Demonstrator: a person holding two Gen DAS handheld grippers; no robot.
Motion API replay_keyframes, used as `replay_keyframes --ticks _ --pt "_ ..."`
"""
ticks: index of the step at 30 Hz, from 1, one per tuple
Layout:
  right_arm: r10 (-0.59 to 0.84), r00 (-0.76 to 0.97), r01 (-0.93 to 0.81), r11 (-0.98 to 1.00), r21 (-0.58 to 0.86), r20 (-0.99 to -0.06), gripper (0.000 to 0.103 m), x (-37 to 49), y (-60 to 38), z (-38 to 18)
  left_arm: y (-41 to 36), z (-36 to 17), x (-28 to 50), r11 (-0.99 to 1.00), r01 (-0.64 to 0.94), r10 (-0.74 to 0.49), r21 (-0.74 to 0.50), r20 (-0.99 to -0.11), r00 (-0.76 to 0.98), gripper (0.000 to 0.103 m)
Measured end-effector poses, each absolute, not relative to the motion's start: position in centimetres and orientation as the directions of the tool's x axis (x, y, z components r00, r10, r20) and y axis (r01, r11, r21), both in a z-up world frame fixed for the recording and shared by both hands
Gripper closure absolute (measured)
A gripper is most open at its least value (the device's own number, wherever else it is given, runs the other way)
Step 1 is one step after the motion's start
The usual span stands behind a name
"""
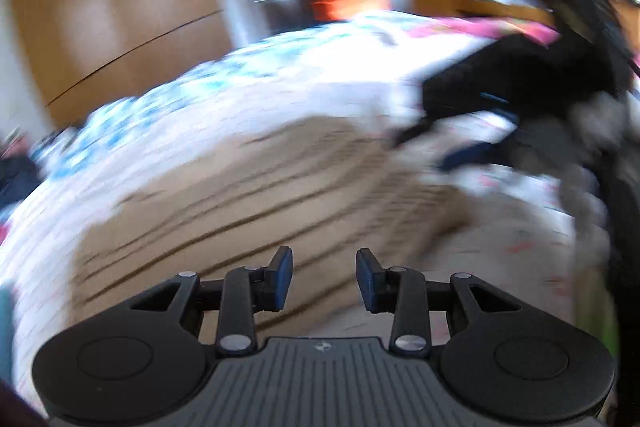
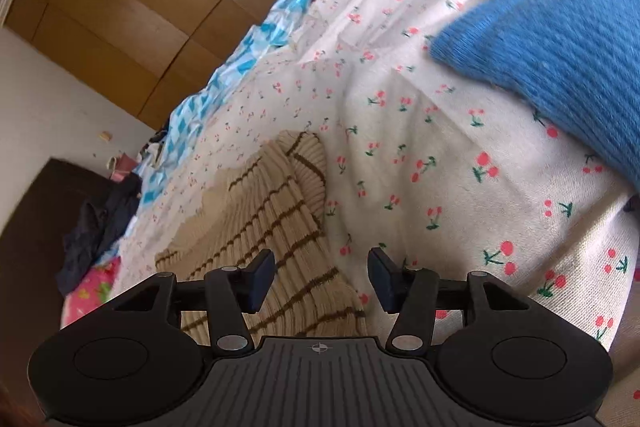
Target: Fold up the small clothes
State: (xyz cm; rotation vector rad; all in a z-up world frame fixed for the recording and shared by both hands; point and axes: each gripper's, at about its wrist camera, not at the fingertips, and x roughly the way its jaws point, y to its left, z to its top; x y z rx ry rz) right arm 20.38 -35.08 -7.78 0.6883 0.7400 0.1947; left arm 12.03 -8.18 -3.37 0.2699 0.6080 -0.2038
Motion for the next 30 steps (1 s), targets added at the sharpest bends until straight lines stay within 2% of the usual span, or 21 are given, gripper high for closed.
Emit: replay_keyframes --ticks 6,9,11,16,23,28,30 --pt "0.404 0.722 -0.114 0.870 0.480 -0.562 0.051 19.9 -27.9 -3.4 3.2 -2.0 10.9 0.991 -0.132 0.126 0.031 -0.570 0.812 0.053" --pt "0.453 0.670 -0.218 0.877 0.428 -0.588 0.051 21.0 -23.2 -1.7 7.1 -3.4 11.6 0.963 -0.239 0.104 -0.121 -0.655 0.748 0.053" --pt "0.477 0.630 -0.284 0.876 0.390 -0.613 0.051 22.0 -19.6 -0.7 8.1 -4.2 12.0 0.943 -0.274 0.074 -0.191 -0.681 0.728 0.053" --pt "0.519 0.527 -0.443 0.843 0.304 -0.673 0.049 25.2 -10.0 0.1 9.2 -4.5 11.4 0.917 -0.326 0.094 -0.227 -0.674 0.733 0.049" --pt "0.507 0.385 -0.486 0.822 0.297 -0.771 0.049 29.9 -0.9 -2.5 11.3 -5.2 12.6 0.881 -0.349 0.029 -0.319 -0.701 0.713 0.049" --pt "0.383 0.351 -0.504 0.846 0.173 -0.855 0.046 31.3 3.8 -4.2 12.2 -5.7 12.7 0.863 -0.359 -0.002 -0.355 -0.713 0.701 0.049" --pt "0.335 0.347 -0.531 0.840 0.111 -0.876 0.039 31.5 5.1 -4.7 12.6 -5.7 12.5 0.852 -0.364 -0.013 -0.376 -0.710 0.704 0.049"
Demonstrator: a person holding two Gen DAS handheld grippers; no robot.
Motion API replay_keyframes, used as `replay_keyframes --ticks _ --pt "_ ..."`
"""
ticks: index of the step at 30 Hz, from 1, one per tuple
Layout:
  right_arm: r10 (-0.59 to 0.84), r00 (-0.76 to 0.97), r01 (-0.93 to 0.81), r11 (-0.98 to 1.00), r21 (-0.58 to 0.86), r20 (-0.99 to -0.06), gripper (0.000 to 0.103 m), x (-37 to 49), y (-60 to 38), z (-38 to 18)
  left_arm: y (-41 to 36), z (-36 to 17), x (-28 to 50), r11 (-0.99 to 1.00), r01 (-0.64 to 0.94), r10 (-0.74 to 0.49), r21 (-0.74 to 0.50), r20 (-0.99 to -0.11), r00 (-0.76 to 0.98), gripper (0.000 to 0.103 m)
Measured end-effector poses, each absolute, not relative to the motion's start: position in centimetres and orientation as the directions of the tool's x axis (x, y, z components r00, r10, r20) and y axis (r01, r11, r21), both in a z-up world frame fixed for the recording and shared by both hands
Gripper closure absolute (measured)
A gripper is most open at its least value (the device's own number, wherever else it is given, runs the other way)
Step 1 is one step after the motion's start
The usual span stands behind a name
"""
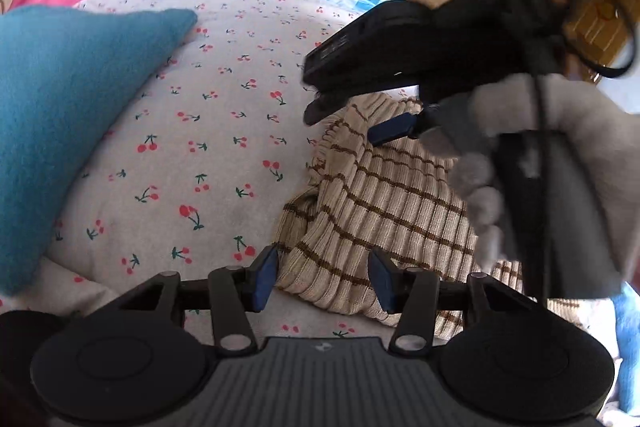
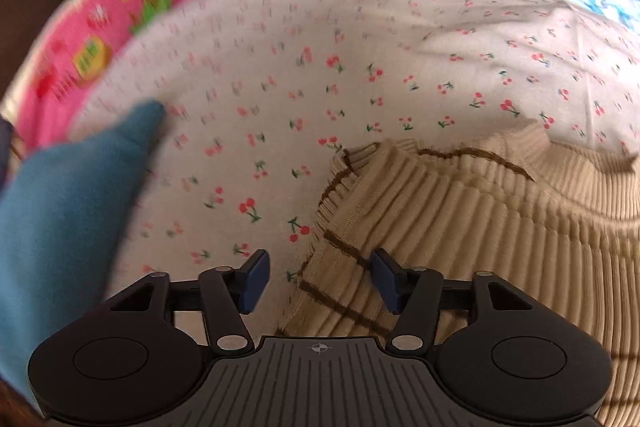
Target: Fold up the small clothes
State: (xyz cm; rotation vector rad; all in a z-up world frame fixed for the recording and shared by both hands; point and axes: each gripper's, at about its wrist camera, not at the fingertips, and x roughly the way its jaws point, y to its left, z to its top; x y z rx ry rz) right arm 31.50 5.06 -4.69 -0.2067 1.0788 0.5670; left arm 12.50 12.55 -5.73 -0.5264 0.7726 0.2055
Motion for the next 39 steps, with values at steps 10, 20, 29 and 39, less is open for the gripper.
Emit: replay_keyframes --ticks 10,20,29,39 --pt "0.170 0.412 -0.615 0.777 -0.135 -0.895 0.051 32.3 8.7 -6.1 12.6 -5.6 12.1 0.857 -0.375 0.010 -0.353 -0.717 0.697 0.043" --pt "0.323 0.404 -0.600 0.800 0.019 -0.856 0.085 32.0 4.4 -3.0 11.0 -5.9 12.3 0.895 -0.401 0.140 -0.197 -0.728 0.671 0.026" --pt "0.515 0.395 -0.559 0.792 0.246 -0.760 0.088 31.5 -2.1 0.9 9.9 -6.6 13.3 0.904 -0.348 0.057 -0.248 -0.737 0.673 0.077" --pt "0.654 0.466 -0.452 0.755 0.476 -0.596 0.089 31.2 -15.0 4.6 3.6 -0.9 12.7 0.939 -0.061 -0.164 -0.338 -0.598 0.785 0.083"
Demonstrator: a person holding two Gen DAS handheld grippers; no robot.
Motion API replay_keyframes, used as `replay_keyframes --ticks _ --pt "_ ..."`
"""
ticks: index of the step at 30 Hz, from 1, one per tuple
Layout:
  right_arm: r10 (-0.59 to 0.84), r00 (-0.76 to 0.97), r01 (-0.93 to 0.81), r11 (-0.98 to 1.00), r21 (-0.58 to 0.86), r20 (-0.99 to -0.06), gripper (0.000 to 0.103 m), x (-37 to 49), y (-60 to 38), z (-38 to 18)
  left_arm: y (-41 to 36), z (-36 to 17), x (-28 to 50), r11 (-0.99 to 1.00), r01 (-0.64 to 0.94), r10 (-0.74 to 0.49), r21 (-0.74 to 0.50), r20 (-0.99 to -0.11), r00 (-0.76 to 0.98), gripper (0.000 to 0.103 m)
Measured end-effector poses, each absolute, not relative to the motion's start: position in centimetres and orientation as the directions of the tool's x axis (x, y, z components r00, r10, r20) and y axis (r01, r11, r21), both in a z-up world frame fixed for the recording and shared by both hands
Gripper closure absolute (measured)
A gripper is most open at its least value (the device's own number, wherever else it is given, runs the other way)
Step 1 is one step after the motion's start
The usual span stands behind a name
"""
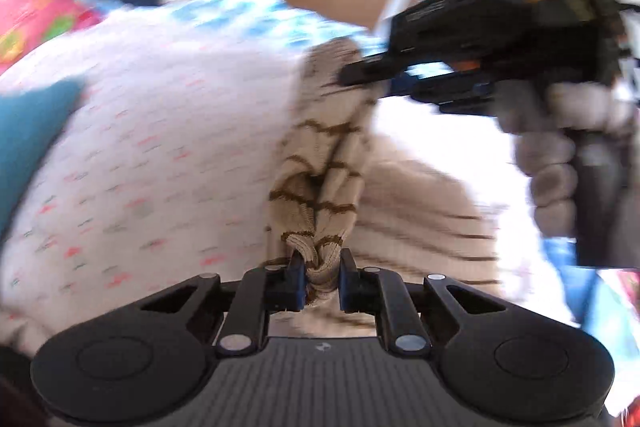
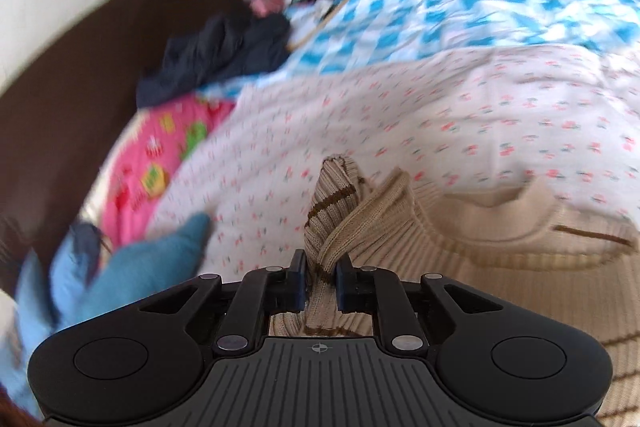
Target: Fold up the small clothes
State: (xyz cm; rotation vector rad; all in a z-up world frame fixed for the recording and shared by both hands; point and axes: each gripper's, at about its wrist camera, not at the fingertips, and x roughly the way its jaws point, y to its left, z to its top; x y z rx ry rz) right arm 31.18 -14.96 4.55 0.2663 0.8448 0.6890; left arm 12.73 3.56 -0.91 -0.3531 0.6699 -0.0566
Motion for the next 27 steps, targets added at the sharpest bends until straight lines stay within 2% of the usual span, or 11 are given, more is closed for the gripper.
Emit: replay_keyframes --ticks 4,9,15,22,25,27 --pt "0.623 0.529 -0.382 0.781 0.494 -0.576 0.089 31.6 -21.6 4.5 -2.0 1.1 13.7 0.946 0.132 -0.282 -0.295 -0.553 0.784 0.083" --pt "0.534 0.544 -0.228 0.836 0.499 -0.647 0.089 33.4 -27.7 0.2 -7.9 -0.8 17.2 0.929 0.231 -0.366 -0.291 -0.613 0.701 0.083" --pt "0.544 0.540 -0.147 0.813 0.564 -0.643 0.089 33.3 -32.4 -3.8 -12.2 -3.4 18.6 0.931 0.281 -0.362 -0.233 -0.692 0.625 0.083" --pt "0.564 0.575 -0.147 0.784 0.604 -0.593 0.089 33.5 -34.3 -4.1 -14.3 -2.3 18.5 0.926 0.332 -0.362 -0.179 -0.671 0.647 0.083" --pt "0.525 0.555 -0.123 0.819 0.560 -0.646 0.089 33.7 -34.5 -5.8 -15.4 -3.4 18.5 0.922 0.346 -0.365 -0.176 -0.699 0.615 0.082" --pt "0.524 0.543 -0.110 0.819 0.563 -0.656 0.084 33.5 -34.9 -6.7 -16.1 -4.3 18.4 0.921 0.357 -0.353 -0.158 -0.727 0.589 0.079"
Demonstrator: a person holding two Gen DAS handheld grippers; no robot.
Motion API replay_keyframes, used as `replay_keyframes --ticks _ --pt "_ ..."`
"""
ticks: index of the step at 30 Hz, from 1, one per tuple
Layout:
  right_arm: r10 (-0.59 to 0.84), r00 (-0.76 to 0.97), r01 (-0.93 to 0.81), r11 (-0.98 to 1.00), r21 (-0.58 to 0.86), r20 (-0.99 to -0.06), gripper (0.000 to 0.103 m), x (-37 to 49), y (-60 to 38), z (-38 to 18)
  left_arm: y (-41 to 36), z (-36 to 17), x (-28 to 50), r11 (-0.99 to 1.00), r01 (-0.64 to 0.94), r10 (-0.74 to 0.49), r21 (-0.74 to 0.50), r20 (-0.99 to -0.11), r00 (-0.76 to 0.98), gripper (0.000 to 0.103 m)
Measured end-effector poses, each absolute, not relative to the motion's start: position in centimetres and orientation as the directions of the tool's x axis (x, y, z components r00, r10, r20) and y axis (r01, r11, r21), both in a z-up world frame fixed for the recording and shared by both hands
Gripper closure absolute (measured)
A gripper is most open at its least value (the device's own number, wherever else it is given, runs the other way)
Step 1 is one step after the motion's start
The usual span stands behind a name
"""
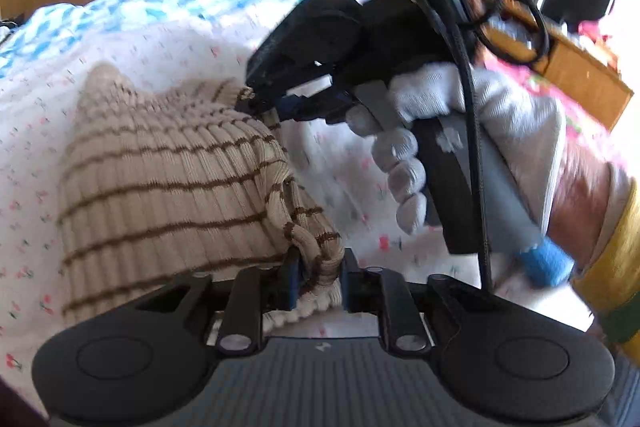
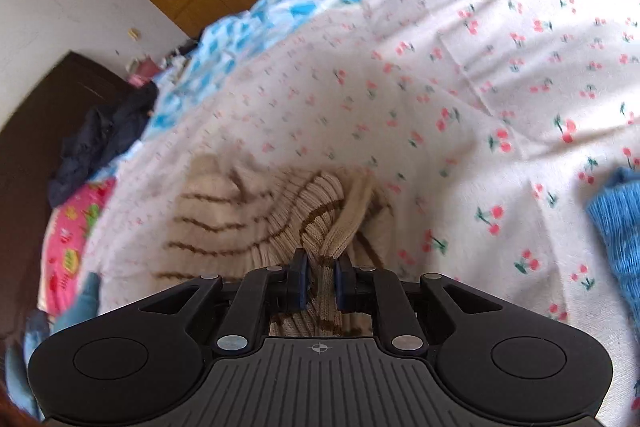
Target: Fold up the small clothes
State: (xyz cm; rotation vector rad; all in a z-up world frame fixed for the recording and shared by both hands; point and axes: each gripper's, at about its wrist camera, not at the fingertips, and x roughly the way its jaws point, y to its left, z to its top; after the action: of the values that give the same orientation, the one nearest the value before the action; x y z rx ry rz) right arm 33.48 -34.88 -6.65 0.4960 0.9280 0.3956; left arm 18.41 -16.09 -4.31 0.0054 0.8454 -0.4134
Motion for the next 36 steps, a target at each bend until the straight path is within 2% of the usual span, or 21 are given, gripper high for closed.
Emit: replay_keyframes --ticks 6,12,16,19,21,22,24,26,29,31,36 --pt "0.531 0.593 -0.102 0.796 0.597 -0.606 0.073 30.8 -37.1 -4.8 -14.8 -3.3 16.7 0.896 0.405 -0.401 -0.183 -0.726 0.559 0.067" --pt "0.563 0.585 -0.165 0.787 0.594 -0.583 0.068 25.0 -37.4 -2.7 -11.7 -1.6 14.2 0.902 0.380 -0.407 -0.206 -0.701 0.586 0.066" --pt "0.601 0.522 -0.208 0.778 0.592 -0.605 0.068 21.4 -36.0 -3.3 -9.6 -1.1 13.4 0.931 0.332 -0.345 -0.154 -0.670 0.657 0.064" --pt "0.559 0.491 -0.194 0.818 0.542 -0.668 0.070 20.9 -34.8 -4.9 -8.4 -1.5 14.6 0.949 0.281 -0.304 -0.145 -0.665 0.682 0.064" --pt "0.507 0.485 -0.165 0.853 0.495 -0.713 0.092 21.0 -34.5 -6.0 -8.0 -1.8 15.5 0.960 0.249 -0.271 -0.128 -0.651 0.709 0.064" --pt "0.488 0.488 -0.153 0.864 0.479 -0.724 0.093 20.7 -34.8 -6.5 -7.9 -2.0 15.9 0.966 0.229 -0.250 -0.118 -0.642 0.725 0.064" --pt "0.473 0.491 -0.120 0.868 0.482 -0.731 0.093 20.7 -35.8 -6.9 -7.2 -2.8 16.8 0.977 0.186 -0.211 -0.108 -0.652 0.729 0.063" --pt "0.468 0.486 -0.090 0.867 0.490 -0.738 0.094 20.5 -36.5 -7.2 -6.5 -4.6 18.0 0.984 0.136 -0.178 -0.117 -0.721 0.669 0.063" --pt "0.461 0.465 -0.102 0.876 0.471 -0.756 0.092 20.1 -36.2 -7.5 -5.7 -6.4 17.8 0.982 0.133 -0.190 -0.136 -0.744 0.641 0.061" --pt "0.455 0.453 -0.095 0.880 0.466 -0.767 0.080 20.2 -36.1 -7.2 -5.7 -6.6 17.4 0.982 0.156 -0.184 -0.107 -0.740 0.647 0.060" --pt "0.473 0.560 -0.102 0.854 0.510 -0.680 0.078 20.9 -37.1 -3.1 -4.8 -5.6 17.6 0.978 0.153 -0.205 -0.139 -0.743 0.637 0.060"
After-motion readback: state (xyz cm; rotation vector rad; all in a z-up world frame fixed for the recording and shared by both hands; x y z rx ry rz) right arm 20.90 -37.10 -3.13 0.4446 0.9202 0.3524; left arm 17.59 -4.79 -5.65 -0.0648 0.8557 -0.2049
